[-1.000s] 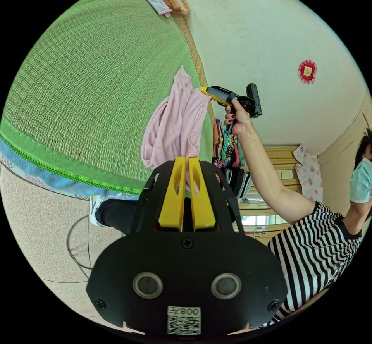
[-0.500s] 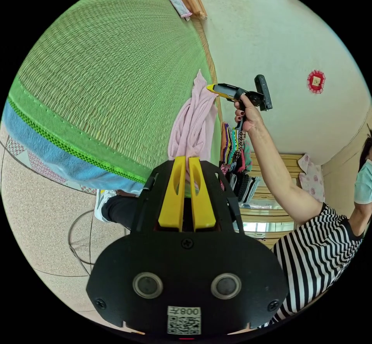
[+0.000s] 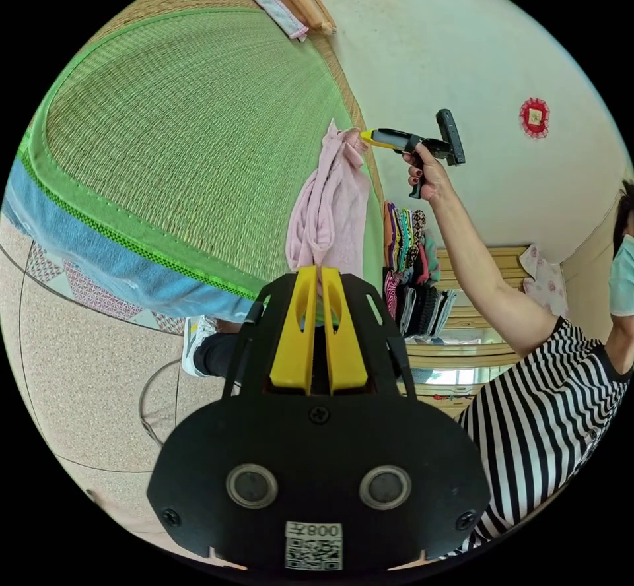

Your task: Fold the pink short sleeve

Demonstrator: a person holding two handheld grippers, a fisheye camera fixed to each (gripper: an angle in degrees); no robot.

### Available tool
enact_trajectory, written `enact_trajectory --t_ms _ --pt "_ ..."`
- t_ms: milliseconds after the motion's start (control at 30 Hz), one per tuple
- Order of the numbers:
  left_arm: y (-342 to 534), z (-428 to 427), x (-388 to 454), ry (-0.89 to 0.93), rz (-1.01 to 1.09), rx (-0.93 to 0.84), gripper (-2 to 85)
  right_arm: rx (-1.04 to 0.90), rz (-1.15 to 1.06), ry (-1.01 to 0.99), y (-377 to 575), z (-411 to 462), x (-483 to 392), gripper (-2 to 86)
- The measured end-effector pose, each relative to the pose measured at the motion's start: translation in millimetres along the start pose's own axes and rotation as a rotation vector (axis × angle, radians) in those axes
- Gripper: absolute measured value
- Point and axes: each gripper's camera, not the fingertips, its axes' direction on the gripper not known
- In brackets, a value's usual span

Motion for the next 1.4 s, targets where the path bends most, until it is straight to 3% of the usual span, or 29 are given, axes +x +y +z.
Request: enact_trajectory --t_ms 233,367,533,700,900,1033,1233,1400 --pt "-5 -11 10 -0.029 0.074 -0.008 0.2 0.066 -0.031 -0.133 55 11 -4 0.9" --pt "-9 -1 9 -0.024 0.090 -0.058 0.2 -0.020 -0.021 -0.016 44 46 -3 -0.1" --pt "-12 9 11 -0.058 0.099 -0.087 0.2 0.011 -0.011 0.116 16 45 -3 -0.3" --pt "-11 15 11 -0.074 0.089 -0.110 0.1 -0.008 0.004 0.140 5 48 2 -0.4" --pt "-5 13 18 -0.073 0.101 -0.100 0.3 0.161 0.019 0.016 57 29 -8 -0.3" --pt "-2 22 15 -0.081 0.067 -0.147 0.8 0.042 0.059 -0.052 70 60 -2 0.0" --pt "15 -3 38 -0.129 0.140 -0.037 4.6 0.206 0.084 -0.196 172 24 -11 3.8" --pt "15 9 41 -0.125 0.153 -0.057 6.0 0.098 0.047 -0.211 292 40 -62 7.6"
